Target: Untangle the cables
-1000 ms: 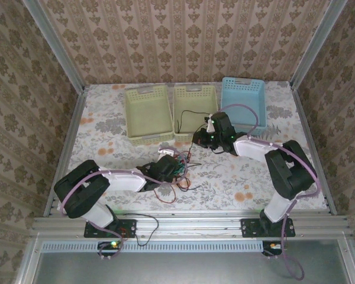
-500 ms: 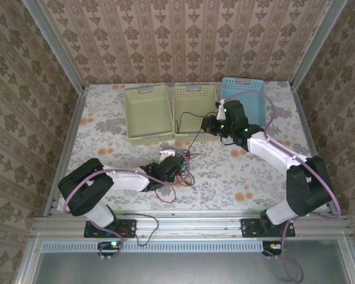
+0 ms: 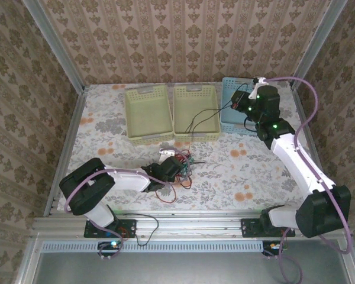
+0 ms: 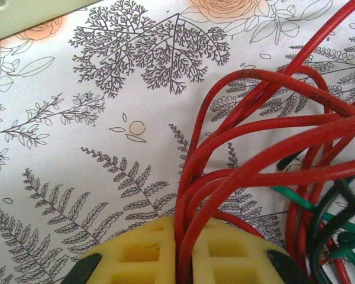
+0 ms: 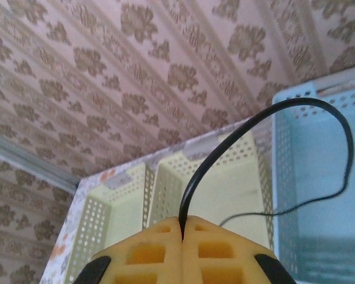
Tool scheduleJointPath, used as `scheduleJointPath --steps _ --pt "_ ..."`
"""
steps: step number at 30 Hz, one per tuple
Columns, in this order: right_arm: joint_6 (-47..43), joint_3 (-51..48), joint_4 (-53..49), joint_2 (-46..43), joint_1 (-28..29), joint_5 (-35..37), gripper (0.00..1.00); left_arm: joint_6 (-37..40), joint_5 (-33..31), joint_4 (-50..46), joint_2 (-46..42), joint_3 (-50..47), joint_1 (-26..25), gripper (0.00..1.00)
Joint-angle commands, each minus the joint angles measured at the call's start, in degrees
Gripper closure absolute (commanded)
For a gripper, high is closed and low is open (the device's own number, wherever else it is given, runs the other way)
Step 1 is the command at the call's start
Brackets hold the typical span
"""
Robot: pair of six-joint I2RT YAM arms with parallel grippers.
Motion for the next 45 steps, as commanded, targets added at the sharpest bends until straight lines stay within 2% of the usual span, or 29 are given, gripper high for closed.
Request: scheduleJointPath --steps 1,8,13,18,23,27,33,39,41,45 --pt "-1.8 3.1 2.2 0.1 -1.1 -1.3 1.0 -1.5 3.6 -7.5 6.3 -2.7 1.2 0.9" --pt "-2.6 7.8 2.8 5.2 -0.4 -11.7 1.0 -0.9 3.4 -7.0 5.9 -2.5 1.2 0.9" --pt "-3.2 12.7 5.0 9.0 2.0 -11.7 1.0 -0.3 3.2 -7.0 5.7 -1.9 1.1 0.9" --pt "-4.5 19.4 3.6 13.9 4.6 -8.9 1.0 0.1 2.6 -7.2 5.1 -1.4 1.2 0.9" --pt "-3.5 22.3 2.3 20.0 6.2 -10.6 1.0 0.0 1.9 -7.0 3.3 -1.7 1.2 0.9" --pt "-2.0 22.8 2.4 24.5 7.4 -17.7 1.0 -0.5 1.1 -7.1 2.3 -2.3 1.2 0.9" --pt "-5.3 23.8 -4.8 30.5 11.3 -28.8 1.0 -1.5 0.5 -7.1 1.5 -3.1 1.2 0.9" --pt "-4.3 22.4 -8.8 35.3 12.8 -37.1 1.0 -1.4 0.4 -6.7 1.9 -3.2 1.2 0.9" --pt "-3.9 22.3 -10.4 36.4 12.8 -36.6 1.0 -1.2 0.5 -6.7 2.2 -3.0 1.2 0.9" --pt "-3.1 22.0 -12.2 37.2 11.7 -28.4 1.0 -1.0 0.6 -6.6 2.2 -3.0 1.2 0.91"
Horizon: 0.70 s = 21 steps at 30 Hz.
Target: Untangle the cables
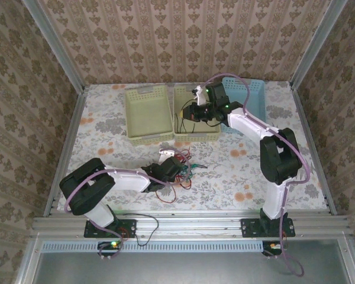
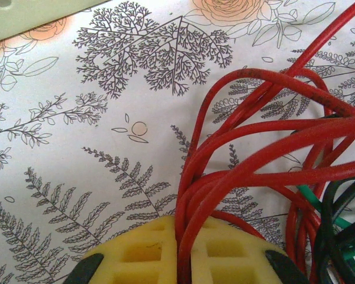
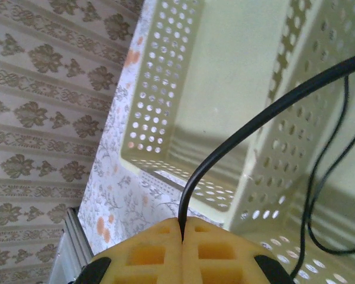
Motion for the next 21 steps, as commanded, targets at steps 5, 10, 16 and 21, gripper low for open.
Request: scheduleJointPath --steps 5,10,16,21 --pt "5.1 1.5 -2.0 2.5 -4.0 11.6 1.0 0.0 1.6 -5.2 1.3 -4.2 1.4 0.91" --pt "4.4 7.4 -7.9 7.4 -4.2 15.0 1.0 1.2 1.7 -4.1 0.0 -4.5 1.3 0.9" --pt "1.2 14.0 -17.6 13.5 -2.4 15.5 1.0 1.7 1.5 -4.4 -0.1 -3.6 1.3 0.9" --pt "-4.7 19.5 -27.0 18.0 -0.1 16.4 1.0 2.2 1.5 -4.4 -0.2 -3.4 1.3 0.9"
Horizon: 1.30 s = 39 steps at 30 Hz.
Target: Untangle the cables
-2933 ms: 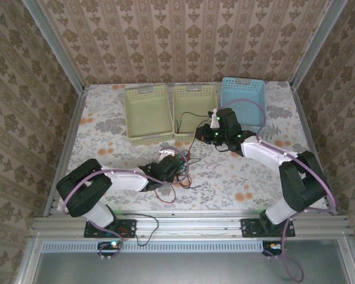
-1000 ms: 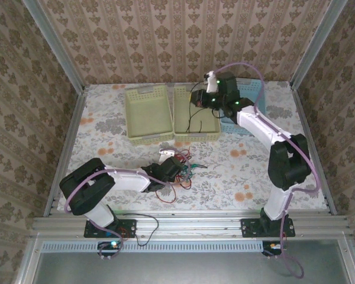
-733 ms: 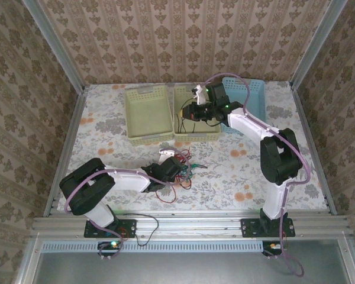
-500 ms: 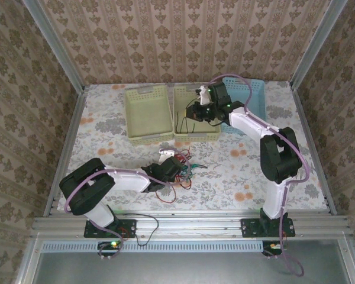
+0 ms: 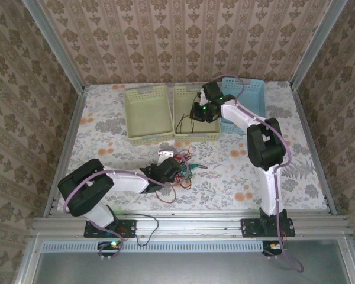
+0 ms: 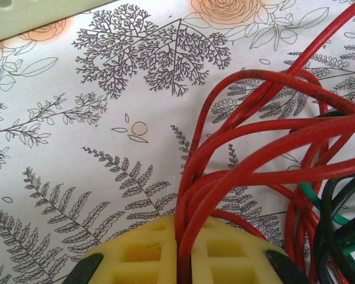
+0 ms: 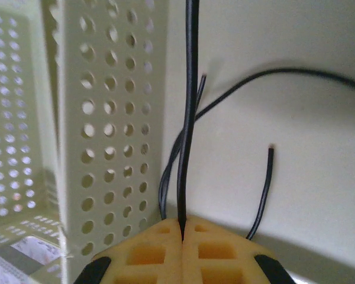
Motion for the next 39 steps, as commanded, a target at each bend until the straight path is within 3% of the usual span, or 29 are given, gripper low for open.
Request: scheduleJointPath --steps 1,7,9,11,13,15,23,29,33,39 --pt "-5.5 4.4 -10.8 3.0 1.5 1.8 1.0 1.6 0.9 -7.2 0.8 -1.4 1.2 0.9" --pt "-9.1 9.1 -15.7 5.3 2.1 -1.4 0.96 1.8 0.9 -7.5 0.6 -1.1 1.2 0.9" --pt "-8.8 9.2 -15.4 4.0 2.0 1.1 0.82 2.3 1.0 -7.5 0.6 -0.6 1.2 0.9" --pt "-8.2 7.5 -13.0 1.1 1.9 4.2 0.58 2.7 1.0 -7.7 0.4 -0.1 1.2 0.9" --pt "-7.8 4.2 -9.0 -3.4 2.0 7.7 0.47 3.1 1.0 -7.5 0.0 0.3 1.2 0.9" --pt "-7.7 1.1 -6.1 -7.8 2.0 10.4 0.42 3.5 1.0 -7.3 -0.7 0.3 1.3 0.91" --pt "-8.2 -12.4 -3.5 -23.1 2.2 15.6 0.4 4.1 1.5 -5.0 -3.7 -0.8 1.8 0.91" --pt "-11.2 -26.9 -4.7 -32.4 5.0 6.6 0.4 5.1 2.4 -3.8 -4.3 -0.9 2.0 0.91" --pt "-12.0 -34.7 -7.2 -33.9 8.6 3.2 0.4 5.3 2.7 -3.4 -3.8 -0.5 2.0 0.91" --pt "-11.9 -37.9 -9.3 -31.9 10.3 10.2 0.41 5.4 2.9 -3.5 -2.8 0.0 2.1 0.91"
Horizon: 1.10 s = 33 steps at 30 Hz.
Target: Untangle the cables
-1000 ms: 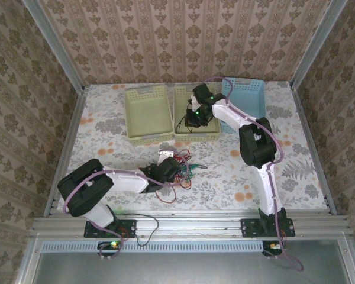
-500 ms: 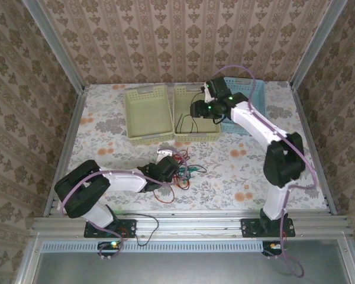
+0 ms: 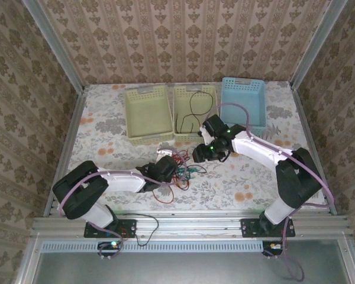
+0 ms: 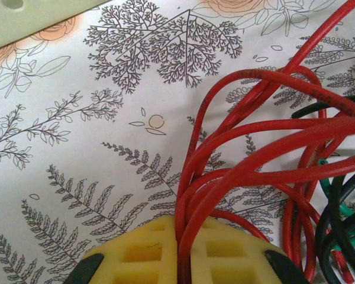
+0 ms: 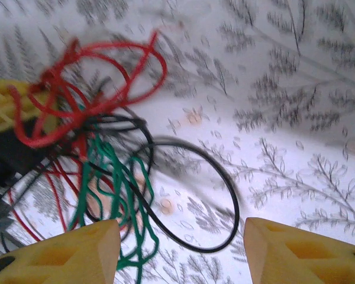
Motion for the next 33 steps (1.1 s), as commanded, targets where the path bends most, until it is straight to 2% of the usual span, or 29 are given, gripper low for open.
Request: scheduleJointPath --steps 1,7,14,20,23,25,29,33 --pt "-1.3 0.2 -1.5 1.1 -0.4 3.7 0.41 1.2 0.7 -0.4 0.2 0.4 0.2 0.91" --pt "-2.1 0.6 -3.2 4.8 -0.2 5.3 0.42 0.9 0.6 -0.8 0.3 0.5 0.2 0.91" --pt "-2.5 -0.9 -5.9 8.6 2.2 1.9 0.44 1.0 0.5 -0.6 0.8 0.5 0.2 0.91" --pt "-2.3 -0.7 -9.6 11.0 4.2 7.5 0.5 1.2 0.7 -0.6 1.2 0.8 0.0 0.91" --pt "-2.4 -1.5 -10.1 11.8 4.2 7.3 0.51 1.2 0.7 -0.6 1.3 0.7 0.0 0.91" --pt "-2.5 -2.3 -10.3 12.4 4.2 7.5 0.56 1.3 0.6 -0.4 1.2 0.6 0.0 0.91" --pt "-1.6 -3.9 -9.8 13.4 4.2 8.5 0.89 0.8 0.3 -0.3 1.2 0.4 0.0 0.91" --pt "-0.2 -3.9 -8.7 10.9 4.2 14.5 1.0 0.8 0.0 -0.4 1.2 0.4 0.0 0.91"
